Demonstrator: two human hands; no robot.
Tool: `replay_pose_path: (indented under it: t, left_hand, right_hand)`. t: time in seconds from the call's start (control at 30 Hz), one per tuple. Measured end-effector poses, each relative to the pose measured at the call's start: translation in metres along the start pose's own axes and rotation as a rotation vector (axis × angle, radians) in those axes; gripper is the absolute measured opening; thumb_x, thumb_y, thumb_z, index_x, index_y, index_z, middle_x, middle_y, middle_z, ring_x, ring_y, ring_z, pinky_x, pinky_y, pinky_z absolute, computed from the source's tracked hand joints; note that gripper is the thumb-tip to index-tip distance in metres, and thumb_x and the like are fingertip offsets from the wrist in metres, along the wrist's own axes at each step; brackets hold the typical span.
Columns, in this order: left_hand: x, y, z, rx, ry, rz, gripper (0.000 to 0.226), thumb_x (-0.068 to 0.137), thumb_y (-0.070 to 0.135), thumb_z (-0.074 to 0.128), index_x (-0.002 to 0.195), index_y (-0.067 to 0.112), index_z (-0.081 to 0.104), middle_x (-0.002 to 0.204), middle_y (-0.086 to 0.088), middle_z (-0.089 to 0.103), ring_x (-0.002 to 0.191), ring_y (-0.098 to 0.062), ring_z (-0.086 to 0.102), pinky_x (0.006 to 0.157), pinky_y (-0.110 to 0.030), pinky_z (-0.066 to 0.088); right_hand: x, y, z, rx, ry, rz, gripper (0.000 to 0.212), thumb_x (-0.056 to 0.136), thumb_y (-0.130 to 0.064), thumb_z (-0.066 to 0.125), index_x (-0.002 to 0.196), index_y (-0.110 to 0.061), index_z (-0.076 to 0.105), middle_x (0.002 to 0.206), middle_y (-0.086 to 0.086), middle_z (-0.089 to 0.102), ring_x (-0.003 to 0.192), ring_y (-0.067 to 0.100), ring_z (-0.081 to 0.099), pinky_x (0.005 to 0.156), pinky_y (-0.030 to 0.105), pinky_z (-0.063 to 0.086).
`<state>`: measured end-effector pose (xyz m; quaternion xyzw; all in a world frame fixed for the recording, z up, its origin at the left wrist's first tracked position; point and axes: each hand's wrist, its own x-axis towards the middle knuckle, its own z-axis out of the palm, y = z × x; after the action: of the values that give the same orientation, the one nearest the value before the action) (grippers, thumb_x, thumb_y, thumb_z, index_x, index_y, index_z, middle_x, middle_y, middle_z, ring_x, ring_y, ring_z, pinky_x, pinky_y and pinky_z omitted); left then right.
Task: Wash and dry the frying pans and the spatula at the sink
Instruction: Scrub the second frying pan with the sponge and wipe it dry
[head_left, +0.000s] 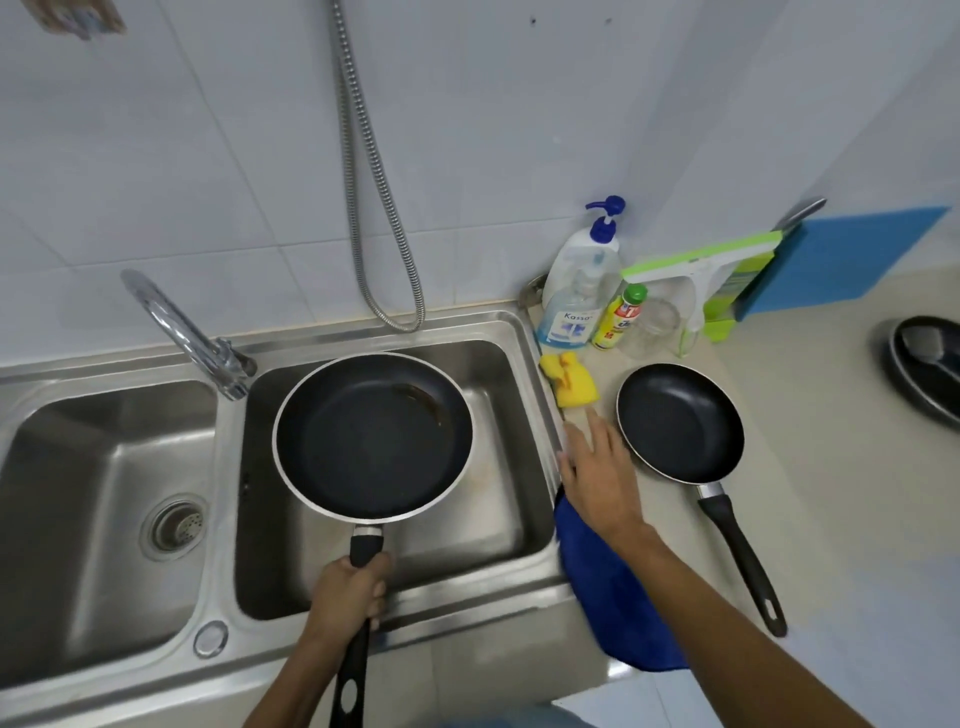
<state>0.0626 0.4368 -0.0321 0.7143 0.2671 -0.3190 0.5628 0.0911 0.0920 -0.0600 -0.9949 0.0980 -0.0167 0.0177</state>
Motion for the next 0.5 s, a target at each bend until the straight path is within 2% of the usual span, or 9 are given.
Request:
replay_pose_path:
  t: [0.1, 0.17, 0.23, 0.3, 0.37, 0.43, 0.5]
  left_hand:
    - [-0.001, 0.000, 0.004, 0.013, -0.004, 0.015, 0.026, 0.096, 0.014, 0.064, 0.073, 0.009, 0.054, 0.048, -0.002, 0.043, 0.039, -0.015, 0.037, 0.040, -0.023, 0.035]
    - [-0.002, -0.002, 0.005, 0.021, -0.010, 0.022, 0.026, 0.096, 0.014, 0.065, 0.073, 0.008, 0.055, 0.049, -0.004, 0.044, 0.040, -0.016, 0.038, 0.041, -0.023, 0.037]
    - [-0.001, -0.005, 0.005, 0.031, -0.023, 0.032, 0.028, 0.095, 0.015, 0.065, 0.070, 0.009, 0.054, 0.049, -0.004, 0.044, 0.040, -0.017, 0.038, 0.043, -0.024, 0.037]
    - [-0.002, -0.008, 0.004, 0.043, -0.039, 0.041, 0.028, 0.095, 0.015, 0.065, 0.070, 0.009, 0.055, 0.048, -0.003, 0.044, 0.039, -0.016, 0.038, 0.042, -0.024, 0.037]
    - [-0.005, -0.012, 0.004, 0.043, -0.056, 0.036, 0.020, 0.095, 0.013, 0.064, 0.077, 0.007, 0.057, 0.048, -0.002, 0.044, 0.038, -0.014, 0.038, 0.039, -0.022, 0.036]
    - [-0.010, -0.015, 0.002, 0.037, -0.069, 0.027, 0.016, 0.095, 0.010, 0.063, 0.081, 0.006, 0.057, 0.048, -0.001, 0.044, 0.036, -0.012, 0.037, 0.037, -0.021, 0.035]
    - [-0.014, -0.017, 0.000, 0.034, -0.074, 0.026, 0.018, 0.096, 0.009, 0.063, 0.080, 0.006, 0.055, 0.046, -0.001, 0.043, 0.034, -0.012, 0.035, 0.035, -0.020, 0.034]
  right_hand:
    - [-0.050, 0.010, 0.003, 0.020, -0.081, 0.097, 0.056, 0.100, -0.052, 0.042, 0.145, -0.020, 0.047, 0.160, 0.013, 0.028, 0.141, 0.035, 0.035, 0.112, 0.048, 0.037]
    - [-0.082, 0.015, 0.003, -0.015, -0.146, 0.145, 0.069, 0.094, -0.069, 0.035, 0.148, -0.026, 0.041, 0.163, 0.011, 0.021, 0.143, 0.038, 0.031, 0.110, 0.055, 0.035]
    - [-0.109, 0.015, 0.002, -0.051, -0.213, 0.184, 0.083, 0.084, -0.085, 0.031, 0.151, -0.036, 0.031, 0.165, 0.010, 0.014, 0.143, 0.041, 0.028, 0.105, 0.060, 0.034]
    - [-0.126, 0.014, 0.003, -0.053, -0.275, 0.202, 0.091, 0.078, -0.093, 0.026, 0.154, -0.045, 0.015, 0.167, 0.007, 0.004, 0.145, 0.040, 0.023, 0.105, 0.060, 0.033]
    - [-0.132, 0.014, 0.005, -0.027, -0.296, 0.226, 0.084, 0.084, -0.087, 0.024, 0.155, -0.046, 0.008, 0.167, 0.004, 0.004, 0.144, 0.038, 0.024, 0.106, 0.056, 0.036]
    - [-0.133, 0.011, 0.008, -0.048, -0.267, 0.221, 0.071, 0.092, -0.072, 0.021, 0.156, -0.041, 0.017, 0.164, 0.005, 0.020, 0.133, 0.036, 0.038, 0.097, 0.048, 0.046]
    - [-0.134, 0.007, 0.010, -0.059, -0.229, 0.228, 0.063, 0.098, -0.059, 0.023, 0.154, -0.032, 0.030, 0.154, 0.007, 0.038, 0.112, 0.030, 0.050, 0.082, 0.039, 0.054]
